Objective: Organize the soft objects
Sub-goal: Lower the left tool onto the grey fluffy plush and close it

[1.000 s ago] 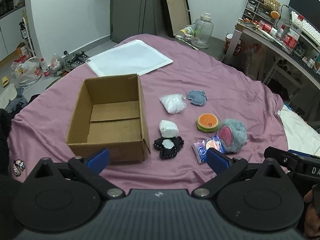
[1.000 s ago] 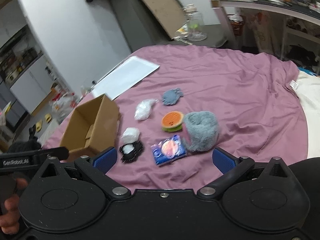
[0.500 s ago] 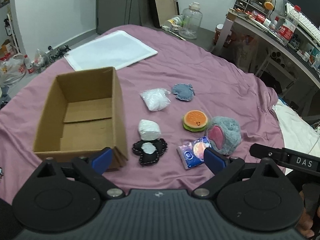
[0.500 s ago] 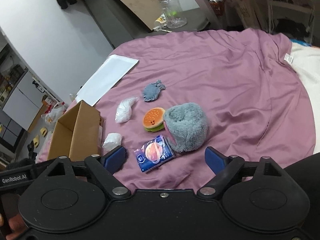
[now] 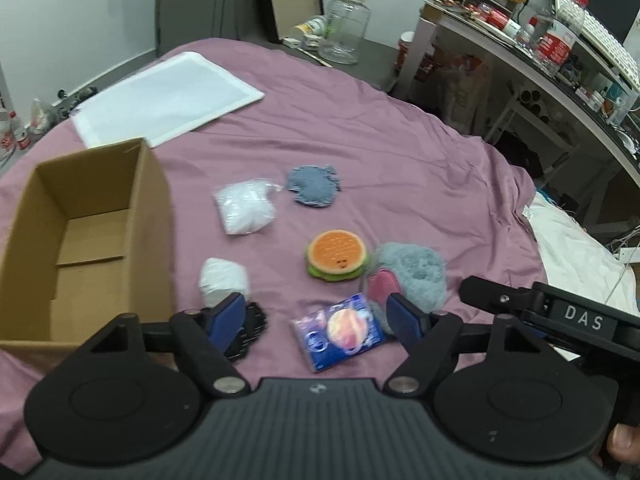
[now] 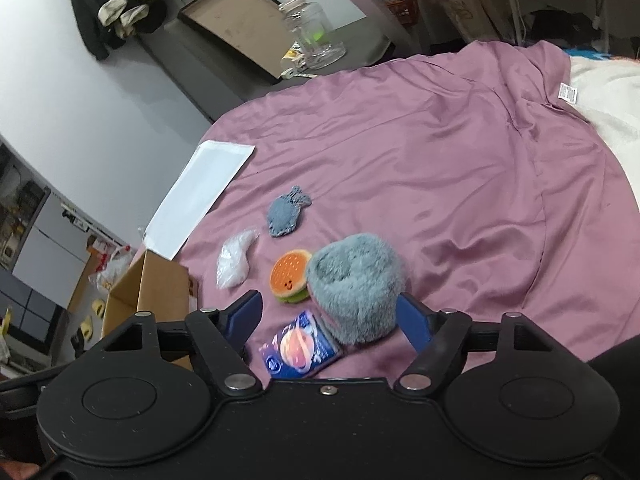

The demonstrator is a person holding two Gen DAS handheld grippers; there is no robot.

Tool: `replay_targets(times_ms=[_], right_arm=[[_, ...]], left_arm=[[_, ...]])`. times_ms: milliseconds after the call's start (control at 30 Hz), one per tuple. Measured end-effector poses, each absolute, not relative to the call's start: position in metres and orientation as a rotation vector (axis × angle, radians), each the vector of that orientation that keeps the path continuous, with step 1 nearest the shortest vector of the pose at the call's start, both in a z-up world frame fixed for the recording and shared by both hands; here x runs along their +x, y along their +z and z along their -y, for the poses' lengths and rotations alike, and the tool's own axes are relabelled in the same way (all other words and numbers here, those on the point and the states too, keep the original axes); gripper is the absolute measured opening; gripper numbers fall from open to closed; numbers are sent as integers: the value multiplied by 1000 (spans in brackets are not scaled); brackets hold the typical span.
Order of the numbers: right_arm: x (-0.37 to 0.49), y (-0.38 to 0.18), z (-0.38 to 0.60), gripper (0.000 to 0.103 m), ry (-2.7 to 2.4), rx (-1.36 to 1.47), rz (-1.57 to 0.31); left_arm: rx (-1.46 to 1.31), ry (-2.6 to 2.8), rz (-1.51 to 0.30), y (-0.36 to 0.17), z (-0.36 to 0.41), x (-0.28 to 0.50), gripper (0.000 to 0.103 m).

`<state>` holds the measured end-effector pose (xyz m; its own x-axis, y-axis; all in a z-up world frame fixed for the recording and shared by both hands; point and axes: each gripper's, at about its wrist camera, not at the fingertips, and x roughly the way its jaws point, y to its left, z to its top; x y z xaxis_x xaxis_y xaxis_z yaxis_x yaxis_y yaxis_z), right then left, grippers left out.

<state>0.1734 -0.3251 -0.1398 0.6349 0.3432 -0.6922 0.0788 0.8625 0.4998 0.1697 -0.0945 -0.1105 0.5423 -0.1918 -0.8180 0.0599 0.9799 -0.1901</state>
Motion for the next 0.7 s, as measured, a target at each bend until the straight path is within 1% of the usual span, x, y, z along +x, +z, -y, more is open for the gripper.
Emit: replay_targets(times_ms=[67,100,133,200,267,367,533,600,700], right_arm=[[178,-142,329,69,158,543,-877],[180,-144,332,67,157,551,-876],[183,-146,334,67,156,561,-877],[186,-151,338,63,152,575,-881],[192,-157,340,60,152,590,-894],[198,-165,343,59,158,610,-913],[205,-176,347,54,163,634,-926],[210,-181,350,47,165,654,-938],[215,-188,353,41,162,679,-948]], left_arm=[[-151,-156,-997,-115,102,176,69],[-154,-160,-1003,-118,105,179,68],[-157,-164,-1009,-120,108,181,66],[-163,-172,-1018,-125,116,187,62],[-172,-180,-1032,-130,121,193,55],[-190,-183,-1047,-137,126,200,52],[-219,-186,-1053,-146,131,211,52],[-229,-180,-1055,-149,134,216,51],[-242,-179,-1066,-155,138,224,48]])
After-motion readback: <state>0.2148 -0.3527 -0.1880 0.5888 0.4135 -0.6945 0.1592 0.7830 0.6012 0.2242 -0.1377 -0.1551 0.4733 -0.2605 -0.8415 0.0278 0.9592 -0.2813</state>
